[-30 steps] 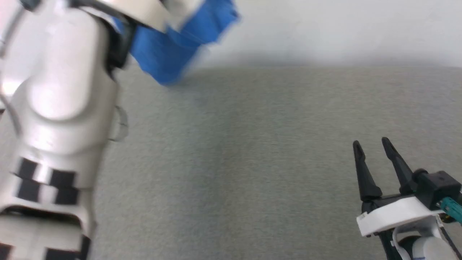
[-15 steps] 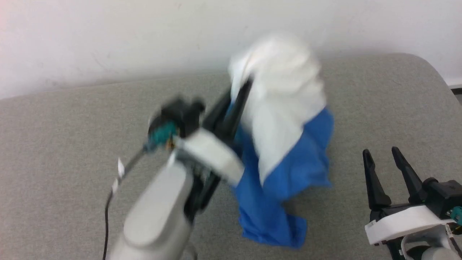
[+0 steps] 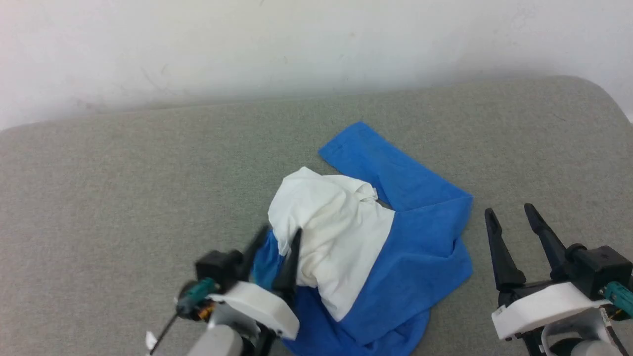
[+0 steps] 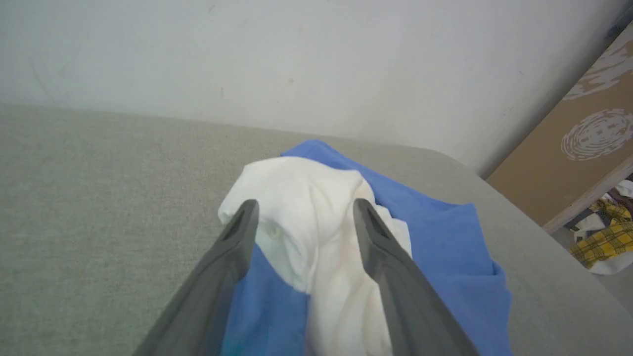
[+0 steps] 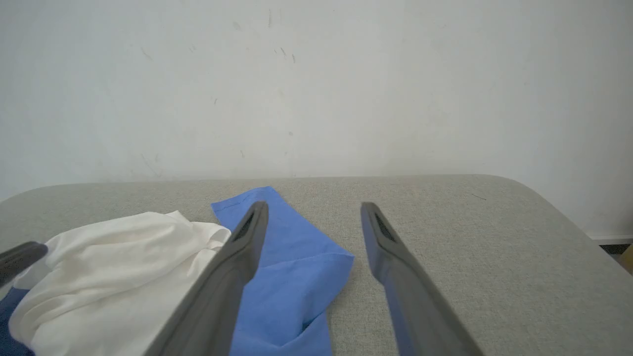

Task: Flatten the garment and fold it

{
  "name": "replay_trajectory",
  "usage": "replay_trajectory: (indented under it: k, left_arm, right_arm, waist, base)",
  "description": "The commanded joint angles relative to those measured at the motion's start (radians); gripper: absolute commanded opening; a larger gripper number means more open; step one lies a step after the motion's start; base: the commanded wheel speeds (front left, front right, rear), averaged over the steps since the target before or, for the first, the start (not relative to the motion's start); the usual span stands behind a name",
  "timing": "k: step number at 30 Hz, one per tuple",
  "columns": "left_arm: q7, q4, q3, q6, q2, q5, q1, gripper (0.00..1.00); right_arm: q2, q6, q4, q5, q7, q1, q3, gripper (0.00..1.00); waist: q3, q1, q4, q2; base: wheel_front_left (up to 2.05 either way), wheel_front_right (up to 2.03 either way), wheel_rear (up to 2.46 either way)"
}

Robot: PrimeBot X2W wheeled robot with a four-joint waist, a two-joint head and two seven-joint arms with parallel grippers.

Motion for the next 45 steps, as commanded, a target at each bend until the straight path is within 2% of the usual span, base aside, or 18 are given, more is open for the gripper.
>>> replay_trajectory:
  k: [1,5,9,21,29,39,45]
  left_arm:
    - [-0.008,-0.078,0.049,0.024,-0.006,0.027,0.021,1.0]
    - [-0.009,-0.254,0.156,0.048,-0.023,0.084,0.103,1.0]
    - [-0.009,-0.329,0.218,0.051,-0.017,0.12,0.174,1.0]
    - [0.005,-0.385,0.357,0.118,0.089,0.138,0.342,1.0]
    - [0.023,-0.406,0.362,0.114,0.107,0.124,0.352,1.0]
    - [0.159,-0.428,0.247,0.029,0.074,0.07,0.256,1.0]
    - [0.319,-0.392,0.092,-0.063,0.065,0.082,0.139,1.0]
  right_arm:
    - [0.001,-0.001,-0.011,-0.013,0.007,0.018,0.006,1.0]
    - [0.001,-0.001,-0.026,-0.016,0.017,0.034,0.004,1.0]
    - [0.001,-0.001,-0.041,-0.021,0.028,0.048,0.004,1.0]
    - [0.001,-0.001,-0.072,-0.036,0.057,0.09,0.012,1.0]
    - [0.001,-0.001,-0.076,-0.024,0.055,0.091,0.018,1.0]
    - [0.001,-0.001,-0.066,-0.023,0.058,0.08,0.001,1.0]
    - [0.001,-0.001,-0.065,-0.012,0.062,0.07,0.016,1.0]
  waist:
    - [-0.016,0.0,0.011,-0.0001]
    - [-0.041,0.0,0.021,-0.0001]
    - [-0.056,0.0,0.029,-0.0001]
    - [-0.086,0.0,0.06,-0.0001]
    - [-0.08,0.0,0.086,-0.0001]
    - [-0.075,0.0,0.121,-0.0001]
    - [-0.066,0.0,0.129,-0.0001]
  base:
    - [0.0,0.0,0.0]
    - [0.0,0.0,0.0]
    - [0.0,0.0,0.0]
    - [0.0,0.0,0.0]
    - [0.0,0.0,0.0]
    - [0.0,0.0,0.0]
    - [0.0,0.0,0.0]
